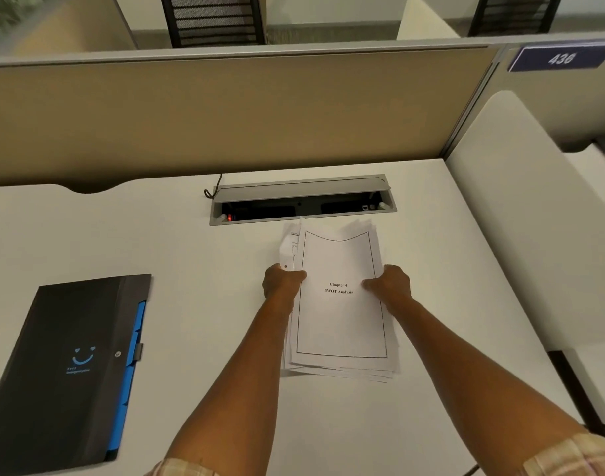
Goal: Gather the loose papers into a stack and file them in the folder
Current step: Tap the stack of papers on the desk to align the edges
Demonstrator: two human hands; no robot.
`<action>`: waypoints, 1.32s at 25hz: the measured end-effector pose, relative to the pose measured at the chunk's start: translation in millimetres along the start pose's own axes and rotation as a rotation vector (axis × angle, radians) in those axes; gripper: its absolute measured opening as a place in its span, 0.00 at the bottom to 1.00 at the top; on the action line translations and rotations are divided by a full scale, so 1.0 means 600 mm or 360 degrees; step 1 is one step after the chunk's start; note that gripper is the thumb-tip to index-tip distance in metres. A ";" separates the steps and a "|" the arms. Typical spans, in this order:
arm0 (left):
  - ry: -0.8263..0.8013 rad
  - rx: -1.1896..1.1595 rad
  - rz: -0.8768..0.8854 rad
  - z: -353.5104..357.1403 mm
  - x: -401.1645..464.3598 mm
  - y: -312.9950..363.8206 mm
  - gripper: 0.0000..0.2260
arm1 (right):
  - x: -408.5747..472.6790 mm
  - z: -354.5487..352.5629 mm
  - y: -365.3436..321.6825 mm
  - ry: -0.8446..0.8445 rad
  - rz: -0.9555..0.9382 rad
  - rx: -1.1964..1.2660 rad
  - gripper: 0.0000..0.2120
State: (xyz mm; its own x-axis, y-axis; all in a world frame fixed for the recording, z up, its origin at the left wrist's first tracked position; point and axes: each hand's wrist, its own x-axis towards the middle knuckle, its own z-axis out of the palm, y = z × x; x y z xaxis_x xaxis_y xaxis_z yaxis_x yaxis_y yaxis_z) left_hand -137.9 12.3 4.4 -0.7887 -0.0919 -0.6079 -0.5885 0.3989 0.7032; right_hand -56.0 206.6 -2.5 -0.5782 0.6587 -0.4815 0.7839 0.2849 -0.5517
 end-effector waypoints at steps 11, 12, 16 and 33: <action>-0.0130 -0.0382 0.0376 -0.086 -0.011 -0.013 0.16 | -0.028 -0.026 -0.004 -0.0303 -0.0453 0.0768 0.18; -0.0138 -0.0411 0.0446 -0.097 -0.013 -0.006 0.15 | -0.032 -0.029 -0.013 -0.0329 -0.0479 0.0817 0.18; -0.0117 -0.0482 0.0680 -0.139 -0.027 0.017 0.15 | -0.058 -0.040 -0.057 -0.0372 -0.0630 0.0980 0.17; -0.0059 -0.0549 0.1069 -0.315 -0.113 -0.030 0.13 | -0.195 -0.010 -0.119 -0.0437 -0.1146 0.1012 0.16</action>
State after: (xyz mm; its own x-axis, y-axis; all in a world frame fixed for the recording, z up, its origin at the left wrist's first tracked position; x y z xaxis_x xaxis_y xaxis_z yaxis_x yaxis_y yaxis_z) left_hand -107.3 -160.9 102.7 -0.9945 0.1035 -0.0154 -0.0103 0.0497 0.9987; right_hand -43.3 113.7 97.4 -0.9631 0.2688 0.0148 0.0054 0.0743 -0.9972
